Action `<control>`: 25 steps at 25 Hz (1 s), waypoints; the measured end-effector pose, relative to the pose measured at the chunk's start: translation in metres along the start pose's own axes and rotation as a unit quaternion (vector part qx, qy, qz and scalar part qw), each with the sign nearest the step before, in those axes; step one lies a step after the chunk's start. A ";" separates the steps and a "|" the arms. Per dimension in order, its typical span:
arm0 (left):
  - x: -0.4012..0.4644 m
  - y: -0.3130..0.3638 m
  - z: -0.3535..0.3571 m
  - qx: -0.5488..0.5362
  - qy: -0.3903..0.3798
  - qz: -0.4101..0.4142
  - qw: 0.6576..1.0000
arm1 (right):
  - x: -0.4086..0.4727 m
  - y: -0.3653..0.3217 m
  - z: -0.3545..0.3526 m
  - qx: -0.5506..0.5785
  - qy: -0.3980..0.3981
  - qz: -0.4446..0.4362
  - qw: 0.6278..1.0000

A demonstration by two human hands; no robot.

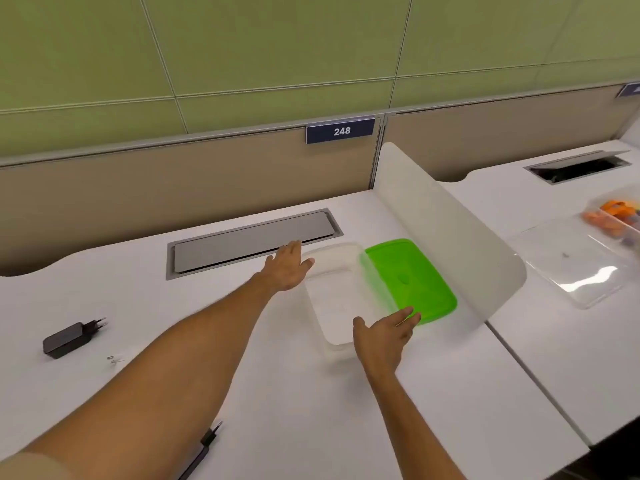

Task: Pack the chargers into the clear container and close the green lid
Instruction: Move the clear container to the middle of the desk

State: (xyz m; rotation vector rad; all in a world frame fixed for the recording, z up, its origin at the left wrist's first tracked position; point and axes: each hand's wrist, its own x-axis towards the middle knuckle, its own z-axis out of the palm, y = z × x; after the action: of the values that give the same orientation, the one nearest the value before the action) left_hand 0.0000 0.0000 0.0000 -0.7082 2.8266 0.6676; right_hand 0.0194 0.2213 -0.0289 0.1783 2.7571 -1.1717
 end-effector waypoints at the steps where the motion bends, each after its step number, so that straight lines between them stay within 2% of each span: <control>1: 0.003 0.002 0.001 0.010 -0.012 -0.002 1.000 | 0.001 0.000 0.002 0.030 -0.004 0.024 0.999; 3: 0.006 0.005 0.002 0.017 -0.046 -0.013 0.999 | 0.001 -0.001 0.003 0.070 -0.023 0.054 0.996; 6: 0.007 0.007 0.005 -0.029 -0.086 -0.026 0.995 | 0.002 0.000 0.010 0.096 -0.040 0.071 0.992; 11: 0.005 0.004 -0.002 -0.144 -0.075 -0.081 0.983 | 0.004 -0.007 0.012 0.120 -0.036 0.080 0.989; 18: -0.027 -0.023 -0.022 -0.324 0.037 -0.149 0.933 | 0.007 -0.041 0.020 0.117 -0.042 0.026 0.992; 22: -0.056 -0.055 -0.022 -0.381 0.107 -0.211 0.894 | 0.012 -0.064 0.030 0.089 -0.080 -0.042 0.992; 25: -0.078 -0.079 -0.018 -0.379 0.143 -0.258 0.877 | 0.013 -0.079 0.040 0.068 -0.121 -0.089 0.986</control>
State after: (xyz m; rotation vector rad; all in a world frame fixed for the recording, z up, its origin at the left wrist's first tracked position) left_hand 0.1059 -0.0387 0.0055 -1.7159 2.3280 1.6762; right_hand -0.0035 0.1385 -0.0026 -0.1888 2.5235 -1.3261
